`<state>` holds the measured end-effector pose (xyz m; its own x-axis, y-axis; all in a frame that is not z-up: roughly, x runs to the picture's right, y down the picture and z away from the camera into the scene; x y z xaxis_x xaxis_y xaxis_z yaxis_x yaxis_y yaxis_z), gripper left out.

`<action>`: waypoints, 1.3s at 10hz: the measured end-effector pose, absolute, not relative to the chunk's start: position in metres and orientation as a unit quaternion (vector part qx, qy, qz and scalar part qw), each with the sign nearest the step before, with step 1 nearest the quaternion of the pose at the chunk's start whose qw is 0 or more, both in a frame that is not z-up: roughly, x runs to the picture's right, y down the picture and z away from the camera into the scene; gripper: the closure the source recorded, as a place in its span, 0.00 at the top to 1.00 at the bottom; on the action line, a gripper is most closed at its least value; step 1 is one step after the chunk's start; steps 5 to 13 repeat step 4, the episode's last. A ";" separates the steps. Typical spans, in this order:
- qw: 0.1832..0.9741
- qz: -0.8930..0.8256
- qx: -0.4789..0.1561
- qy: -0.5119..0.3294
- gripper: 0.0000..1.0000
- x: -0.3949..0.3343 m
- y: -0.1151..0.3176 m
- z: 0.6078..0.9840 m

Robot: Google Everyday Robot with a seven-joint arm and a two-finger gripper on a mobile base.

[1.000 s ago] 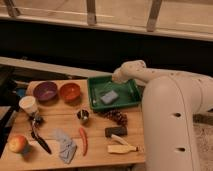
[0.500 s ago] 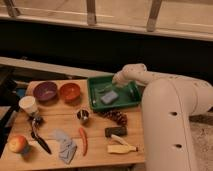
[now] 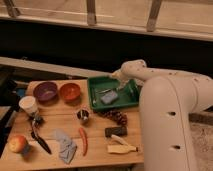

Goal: Place fork in tray

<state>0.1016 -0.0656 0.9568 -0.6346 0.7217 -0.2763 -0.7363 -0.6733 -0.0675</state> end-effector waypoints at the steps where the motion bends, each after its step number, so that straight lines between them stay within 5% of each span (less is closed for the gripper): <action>1: 0.412 0.903 -0.122 0.025 0.66 0.106 -0.076 0.945; 13: 0.419 0.902 -0.097 0.023 0.66 0.114 -0.087 0.933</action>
